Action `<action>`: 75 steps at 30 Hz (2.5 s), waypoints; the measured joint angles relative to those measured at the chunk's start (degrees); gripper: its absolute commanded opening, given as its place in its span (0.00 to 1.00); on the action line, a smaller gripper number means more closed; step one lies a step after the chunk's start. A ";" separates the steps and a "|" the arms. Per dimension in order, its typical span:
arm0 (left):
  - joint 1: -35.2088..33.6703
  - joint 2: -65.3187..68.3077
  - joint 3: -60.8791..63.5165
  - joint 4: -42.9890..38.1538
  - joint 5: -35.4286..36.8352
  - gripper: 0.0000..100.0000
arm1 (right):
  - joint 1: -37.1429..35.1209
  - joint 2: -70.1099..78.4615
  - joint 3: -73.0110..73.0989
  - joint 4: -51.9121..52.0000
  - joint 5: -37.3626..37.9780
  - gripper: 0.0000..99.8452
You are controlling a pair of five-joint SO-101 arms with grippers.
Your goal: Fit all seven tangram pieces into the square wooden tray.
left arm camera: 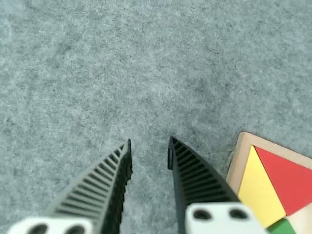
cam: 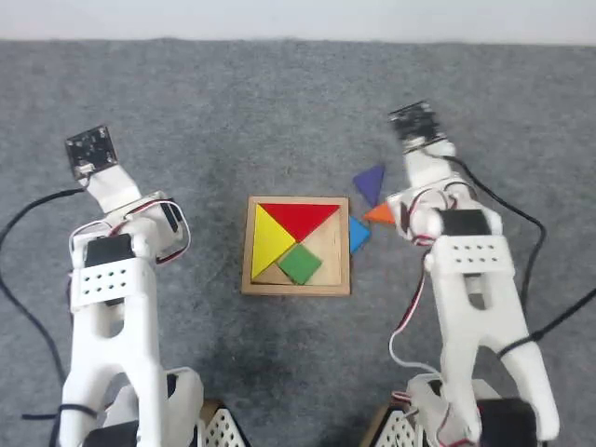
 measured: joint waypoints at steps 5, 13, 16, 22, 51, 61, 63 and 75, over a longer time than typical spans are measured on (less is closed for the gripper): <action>0.00 0.00 0.00 0.00 0.00 0.13 | 4.92 6.77 -6.33 2.55 -8.44 0.31; 0.00 0.00 0.00 0.00 0.00 0.13 | 7.03 11.43 -12.40 7.56 -9.32 0.35; 0.00 0.00 0.00 0.00 0.00 0.13 | 7.03 11.43 -12.40 7.56 -9.32 0.32; 0.00 0.00 0.00 0.00 0.00 0.13 | 3.60 6.68 -9.05 7.56 -4.40 0.24; 0.00 0.00 0.00 0.00 0.00 0.13 | -28.92 21.80 -5.89 6.59 17.76 0.23; 0.00 0.00 0.00 0.00 0.00 0.13 | -33.67 22.15 -4.92 5.45 18.29 0.23; 0.00 0.00 0.00 0.00 0.00 0.13 | -33.76 22.15 -3.78 4.22 18.46 0.23; 0.00 0.00 0.00 0.00 0.00 0.13 | -33.41 22.15 -3.16 0.62 18.46 0.06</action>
